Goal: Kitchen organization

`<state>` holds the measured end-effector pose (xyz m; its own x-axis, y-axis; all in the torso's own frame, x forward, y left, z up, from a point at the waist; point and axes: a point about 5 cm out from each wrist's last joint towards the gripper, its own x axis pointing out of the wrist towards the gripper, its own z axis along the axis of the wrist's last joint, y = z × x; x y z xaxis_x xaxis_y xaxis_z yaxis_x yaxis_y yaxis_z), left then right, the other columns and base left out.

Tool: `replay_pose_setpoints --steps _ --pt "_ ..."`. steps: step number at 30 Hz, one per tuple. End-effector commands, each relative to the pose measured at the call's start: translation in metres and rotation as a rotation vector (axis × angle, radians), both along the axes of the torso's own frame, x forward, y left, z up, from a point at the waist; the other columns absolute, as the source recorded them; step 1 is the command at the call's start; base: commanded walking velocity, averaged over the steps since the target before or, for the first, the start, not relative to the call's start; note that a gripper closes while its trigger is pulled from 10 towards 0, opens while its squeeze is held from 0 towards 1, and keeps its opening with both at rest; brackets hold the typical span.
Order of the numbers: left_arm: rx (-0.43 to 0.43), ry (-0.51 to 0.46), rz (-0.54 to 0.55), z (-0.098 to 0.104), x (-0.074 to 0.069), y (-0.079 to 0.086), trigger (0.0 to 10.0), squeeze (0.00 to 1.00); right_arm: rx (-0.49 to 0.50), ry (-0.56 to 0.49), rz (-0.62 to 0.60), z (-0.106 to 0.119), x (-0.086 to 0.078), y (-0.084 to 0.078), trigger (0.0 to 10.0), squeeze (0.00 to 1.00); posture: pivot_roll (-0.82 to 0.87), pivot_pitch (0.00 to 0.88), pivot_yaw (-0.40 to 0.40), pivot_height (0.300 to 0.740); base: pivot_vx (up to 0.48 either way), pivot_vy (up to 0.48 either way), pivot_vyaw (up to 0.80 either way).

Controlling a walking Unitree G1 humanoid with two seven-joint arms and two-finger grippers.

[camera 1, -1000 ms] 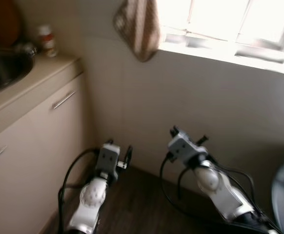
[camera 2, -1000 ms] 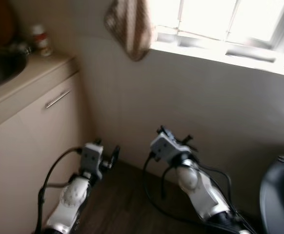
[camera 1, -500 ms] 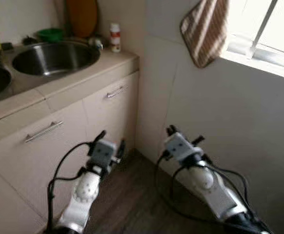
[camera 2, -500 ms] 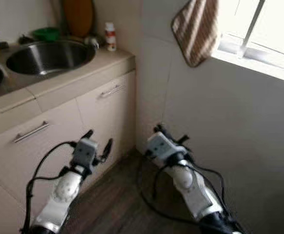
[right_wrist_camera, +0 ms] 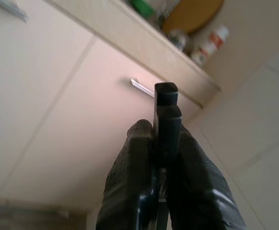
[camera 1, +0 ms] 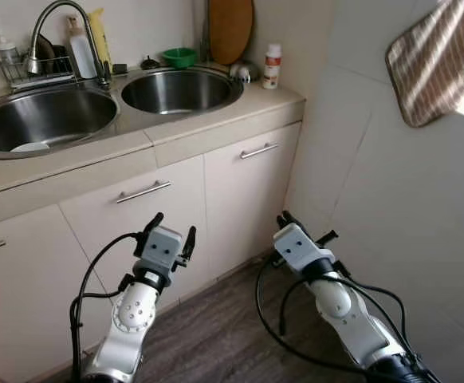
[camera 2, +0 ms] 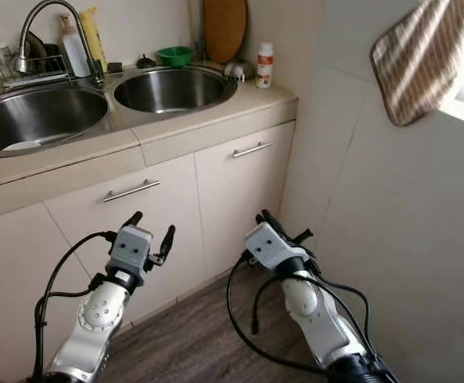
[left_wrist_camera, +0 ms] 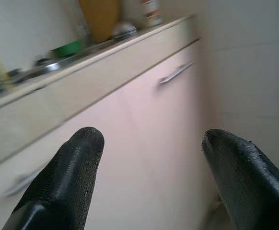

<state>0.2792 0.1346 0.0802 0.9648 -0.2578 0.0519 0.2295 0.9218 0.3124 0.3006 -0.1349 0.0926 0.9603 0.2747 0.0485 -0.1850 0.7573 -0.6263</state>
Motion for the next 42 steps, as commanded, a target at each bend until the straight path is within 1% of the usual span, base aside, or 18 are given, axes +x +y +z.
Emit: replay_pose_setpoints --steps 1,10,17,19,21,22,23,24,25,26,28,29,30,34,37,39,40,42 --pt "0.033 0.017 -0.005 -0.004 -0.004 0.001 10.0 0.0 0.015 0.003 -0.008 -0.002 -0.001 0.0 10.0 0.0 -0.01 0.0 -0.039 0.74 0.0 0.0 0.0" --pt "0.042 0.028 -0.02 -0.007 -0.007 -0.001 10.0 0.0 0.016 0.014 -0.017 -0.009 -0.006 0.001 10.0 0.0 -0.01 0.0 -0.03 0.74 0.0 0.0 0.0" --pt "0.013 -0.019 -0.021 0.004 -0.003 -0.002 10.0 0.0 0.024 -0.018 -0.025 -0.005 -0.005 0.001 10.0 0.0 -0.01 0.0 -0.025 0.74 0.0 0.0 0.0" --pt "0.016 -0.033 -0.009 0.007 -0.003 0.0 10.0 0.0 0.006 -0.04 -0.031 -0.002 -0.004 0.001 10.0 0.0 -0.01 0.0 -0.026 0.74 0.0 0.0 0.0" --pt "0.014 -0.072 0.007 0.014 -0.002 0.002 10.0 0.0 -0.005 -0.106 -0.055 0.008 -0.003 -0.001 10.0 0.0 -0.01 0.0 -0.027 0.74 0.0 0.0 0.8" --pt "0.012 -0.105 0.015 0.021 -0.001 0.002 10.0 0.0 -0.027 -0.164 -0.081 0.017 -0.001 -0.002 10.0 0.0 -0.01 0.0 -0.027 0.74 0.0 0.0 0.8" --pt "0.01 -0.185 0.028 0.038 0.002 0.003 10.0 0.0 -0.097 -0.305 -0.107 0.039 0.002 -0.002 10.0 0.0 -0.01 0.0 -0.028 0.74 0.27 0.0 0.8" --pt "0.009 -0.226 0.035 0.048 0.003 0.003 10.0 0.0 -0.103 -0.363 -0.105 0.05 0.003 0.001 10.0 0.0 -0.01 0.0 -0.028 0.74 0.315 0.0 0.8" --pt "0.008 -0.25 0.038 0.053 0.004 0.003 10.0 0.0 -0.101 -0.393 -0.1 0.057 0.003 0.002 10.0 0.0 -0.01 0.0 -0.028 0.74 0.315 0.0 0.8" --pt "-0.002 -0.294 0.05 0.065 0.007 0.003 10.0 0.0 -0.032 -0.432 -0.089 0.072 0.005 0.004 10.0 0.0 -0.01 0.0 -0.029 0.74 0.319 0.0 0.8" --pt "-0.005 -0.306 0.053 0.069 0.008 0.003 10.0 0.0 -0.012 -0.445 -0.086 0.077 0.005 0.005 10.0 0.0 -0.01 0.0 -0.029 0.74 0.319 0.0 0.8" --pt "-0.012 -0.357 0.056 0.084 0.012 0.002 10.0 0.0 0.017 -0.51 -0.03 0.096 0.006 0.013 10.0 0.0 -0.01 0.0 -0.03 0.74 0.315 0.0 0.0" --pt "-0.015 -0.38 0.052 0.092 0.015 0.0 10.0 0.0 0.049 -0.543 0.012 0.108 0.006 0.019 10.0 0.0 -0.01 0.0 -0.031 0.74 0.311 0.0 0.0" --pt "-0.018 -0.387 0.041 0.097 0.016 -0.004 10.0 0.0 0.037 -0.61 0.034 0.121 0.004 0.025 10.0 0.0 0.0 0.0 -0.034 0.74 0.31 0.0 0.0" --pt "-0.017 -0.396 0.038 0.1 0.015 -0.005 10.0 0.0 0.041 -0.635 0.047 0.128 0.003 0.03 10.0 0.0 0.0 0.0 -0.034 0.74 0.31 0.0 0.0" --pt "-0.024 -0.411 0.033 0.106 0.015 -0.007 10.0 0.0 -0.006 -0.714 0.105 0.14 -0.001 0.04 10.0 0.0 0.0 0.0 -0.032 0.74 0.313 0.0 0.0" --pt "-0.024 -0.411 0.033 0.106 0.015 -0.007 10.0 0.0 -0.006 -0.714 0.105 0.14 -0.001 0.04 10.0 0.0 0.0 0.0 -0.032 0.74 0.311 0.0 0.0" --pt "-0.026 -0.42 0.026 0.11 0.016 -0.01 10.0 0.0 0.015 -0.739 0.118 0.149 0.0 0.045 10.0 0.0 -0.01 0.0 -0.033 0.74 0.309 0.0 0.4"
